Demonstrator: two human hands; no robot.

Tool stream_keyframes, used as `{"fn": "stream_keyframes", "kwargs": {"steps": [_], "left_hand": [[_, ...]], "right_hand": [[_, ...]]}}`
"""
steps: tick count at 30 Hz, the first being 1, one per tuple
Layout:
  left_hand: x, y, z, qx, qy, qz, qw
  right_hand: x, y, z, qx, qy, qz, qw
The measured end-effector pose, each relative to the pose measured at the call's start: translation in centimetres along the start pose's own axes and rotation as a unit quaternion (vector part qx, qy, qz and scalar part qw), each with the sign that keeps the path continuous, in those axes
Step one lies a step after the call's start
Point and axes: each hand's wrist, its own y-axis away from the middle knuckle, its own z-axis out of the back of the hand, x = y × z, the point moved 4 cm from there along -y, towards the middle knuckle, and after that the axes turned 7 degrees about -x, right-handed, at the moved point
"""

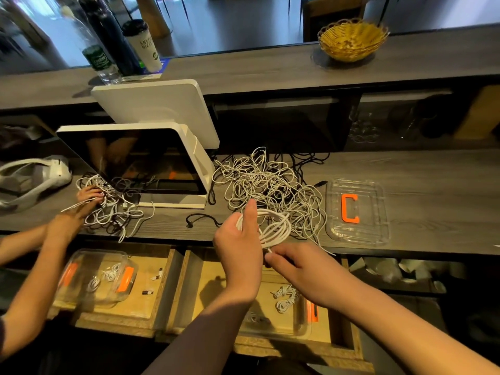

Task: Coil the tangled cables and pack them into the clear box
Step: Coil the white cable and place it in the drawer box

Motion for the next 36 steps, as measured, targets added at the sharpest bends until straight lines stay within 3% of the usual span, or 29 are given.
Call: {"fn": "stream_keyframes", "kwargs": {"steps": [3, 8, 13, 21, 24, 27, 29, 31, 36], "left_hand": [[0.8, -0.8, 0.2, 0.023, -0.109, -0.078, 0.991], [2.0, -1.7, -0.3, 0.104, -0.224, -0.151, 0.957], [1.3, -0.1, -2.2, 0.227, -0.185, -0.086, 0.952], [-0.4, 1.6, -3.1, 0.378, -0.123, -0.023, 0.917], [-1.1, 2.2, -3.1, 0.396, -0.090, -0.012, 0.914], [-1.1, 2.5, -3.1, 0.401, -0.036, 0.051, 0.914], [-0.8, 2.6, -2.9, 0.367, 0.057, 0.148, 0.916], [-0.6, 2.5, -2.8, 0.332, 0.190, 0.245, 0.891], [0.6, 1.8, -3.0, 0.264, 0.278, 0.310, 0.870]], "right_hand": [[0.6, 0.8, -0.2, 0.024, 0.023, 0.027, 0.999], [1.1, 0.5, 1.4, -0.018, -0.004, 0.051, 0.999], [-1.1, -0.8, 3.8, -0.117, 0.038, 0.032, 0.992], [-4.6, -2.1, 7.2, -0.125, 0.004, -0.040, 0.991], [-5.9, -2.5, 6.5, -0.083, -0.016, -0.054, 0.995], [-6.8, -2.1, 5.2, -0.061, -0.053, -0.068, 0.994], [-7.1, -1.7, 4.6, -0.064, -0.067, -0.070, 0.993], [-7.0, -1.5, 4.2, -0.061, -0.068, -0.071, 0.993], [-7.2, -1.3, 3.5, -0.066, -0.065, -0.075, 0.993]]}}
